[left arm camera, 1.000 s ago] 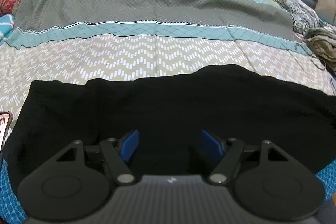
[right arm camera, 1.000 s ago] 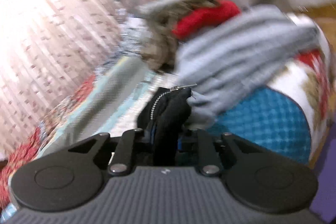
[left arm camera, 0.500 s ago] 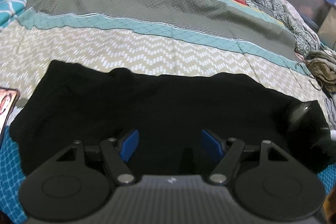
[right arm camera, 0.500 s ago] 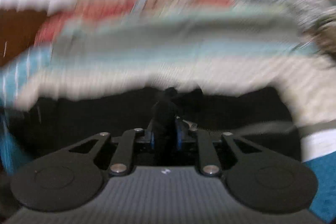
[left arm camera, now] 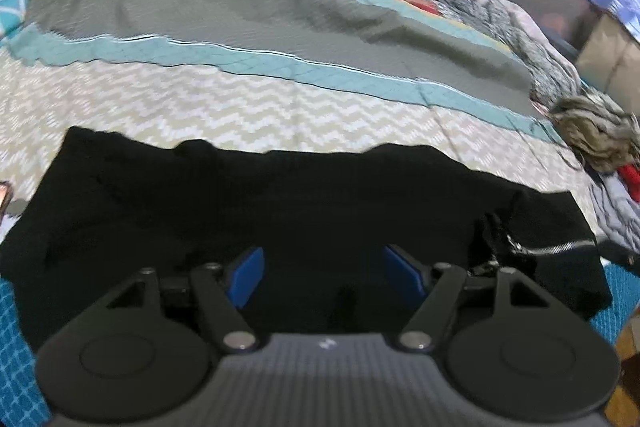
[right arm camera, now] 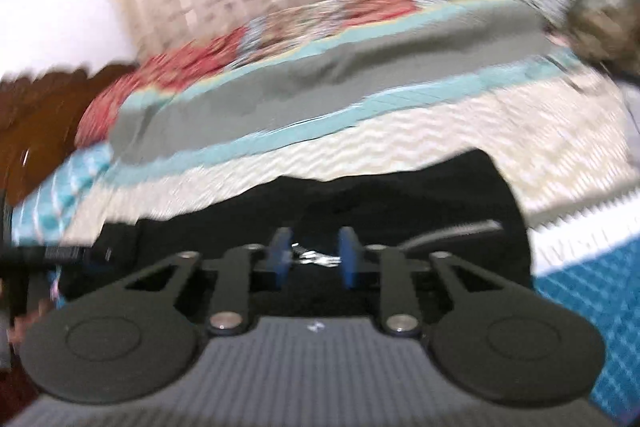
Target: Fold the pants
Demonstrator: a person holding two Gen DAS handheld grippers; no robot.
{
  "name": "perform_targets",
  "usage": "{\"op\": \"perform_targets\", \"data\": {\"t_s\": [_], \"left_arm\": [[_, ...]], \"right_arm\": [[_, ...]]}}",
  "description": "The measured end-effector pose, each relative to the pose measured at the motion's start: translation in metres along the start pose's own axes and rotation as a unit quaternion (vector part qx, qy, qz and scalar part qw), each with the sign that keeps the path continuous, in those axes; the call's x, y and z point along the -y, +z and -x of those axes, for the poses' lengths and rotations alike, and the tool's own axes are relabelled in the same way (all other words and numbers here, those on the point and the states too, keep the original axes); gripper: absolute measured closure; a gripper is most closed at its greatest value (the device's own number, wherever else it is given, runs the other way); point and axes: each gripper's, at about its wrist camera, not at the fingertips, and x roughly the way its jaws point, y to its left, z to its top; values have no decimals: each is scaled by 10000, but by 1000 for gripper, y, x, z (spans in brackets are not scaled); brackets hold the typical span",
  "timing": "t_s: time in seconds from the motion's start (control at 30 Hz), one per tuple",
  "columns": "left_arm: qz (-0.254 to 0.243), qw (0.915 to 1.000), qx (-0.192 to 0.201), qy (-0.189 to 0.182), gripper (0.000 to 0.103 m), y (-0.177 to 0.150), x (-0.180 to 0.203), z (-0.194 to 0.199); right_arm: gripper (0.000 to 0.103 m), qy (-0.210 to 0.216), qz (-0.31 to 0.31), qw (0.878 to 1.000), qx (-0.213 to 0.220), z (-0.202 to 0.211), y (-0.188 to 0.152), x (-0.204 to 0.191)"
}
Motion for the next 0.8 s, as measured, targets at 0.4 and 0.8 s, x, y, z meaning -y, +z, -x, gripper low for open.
{"op": "perform_targets", "data": {"t_s": [0.4,0.8], "left_arm": [[265,9989,133,359,35,-15,-35,36],[2356,9646,712,947,33,-38,-169,90]], "right_arm": [[76,-168,757,9920,-1000,-63,-46,-52],[73,411,742,9939,-700,-33,-47,-84]]}}
